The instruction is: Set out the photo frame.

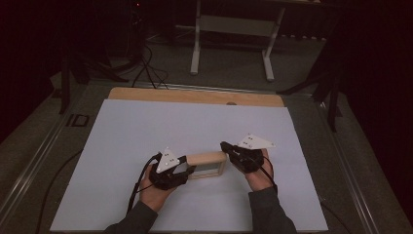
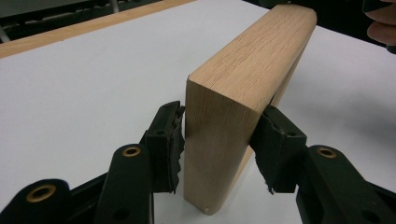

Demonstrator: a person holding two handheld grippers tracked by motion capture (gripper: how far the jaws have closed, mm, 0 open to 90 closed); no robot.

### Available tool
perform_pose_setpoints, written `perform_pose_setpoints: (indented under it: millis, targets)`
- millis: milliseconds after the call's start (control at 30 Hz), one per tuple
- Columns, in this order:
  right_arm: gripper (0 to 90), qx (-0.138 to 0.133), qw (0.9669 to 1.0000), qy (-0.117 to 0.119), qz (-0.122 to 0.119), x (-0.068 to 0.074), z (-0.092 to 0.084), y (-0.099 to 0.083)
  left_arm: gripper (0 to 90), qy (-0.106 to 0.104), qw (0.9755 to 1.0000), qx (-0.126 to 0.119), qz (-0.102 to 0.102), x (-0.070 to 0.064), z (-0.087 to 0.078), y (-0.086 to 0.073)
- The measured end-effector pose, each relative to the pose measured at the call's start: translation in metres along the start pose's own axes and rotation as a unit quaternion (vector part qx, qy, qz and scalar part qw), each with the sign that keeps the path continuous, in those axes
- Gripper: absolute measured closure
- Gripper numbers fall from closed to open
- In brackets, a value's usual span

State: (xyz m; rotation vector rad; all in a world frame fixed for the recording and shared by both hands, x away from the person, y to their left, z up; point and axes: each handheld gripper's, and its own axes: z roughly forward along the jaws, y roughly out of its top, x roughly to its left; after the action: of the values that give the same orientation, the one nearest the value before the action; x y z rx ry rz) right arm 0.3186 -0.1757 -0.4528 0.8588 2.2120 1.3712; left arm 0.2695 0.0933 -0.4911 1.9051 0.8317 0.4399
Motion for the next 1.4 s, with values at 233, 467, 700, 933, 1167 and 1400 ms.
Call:
perform_pose_setpoints:
  millis: [233, 467, 700, 933, 1167, 1400]
  targets:
    - [74.4, -0.013, 0.9998, 0.012, -0.003, -0.002, -0.006, 0.001, 53.6, -0.002, 1.0000, -0.003, -0.002, 0.001, 0.000, 0.000]
    - [55.7, -0.019, 0.9992, 0.036, -0.003, -0.004, -0.013, 0.001, 53.8, -0.003, 1.0000, -0.003, -0.003, 0.001, 0.000, 0.000]
    - [44.1, -0.008, 0.9974, 0.071, -0.010, -0.003, -0.014, -0.002, 54.4, -0.004, 1.0000, -0.003, -0.003, 0.002, 0.001, 0.000]
    - [38.5, 0.014, 0.9958, 0.090, -0.010, -0.004, -0.007, -0.008, 55.6, -0.003, 1.0000, -0.002, -0.003, 0.002, 0.001, 0.000]
    - [37.5, 0.027, 0.9941, 0.105, -0.011, -0.004, 0.001, -0.015, 56.7, -0.002, 1.0000, -0.001, -0.003, 0.003, 0.001, 0.000]
    - [34.8, 0.037, 0.9930, 0.110, -0.021, -0.001, 0.007, -0.018, 57.0, -0.002, 1.0000, 0.000, -0.001, 0.004, 0.001, 0.001]
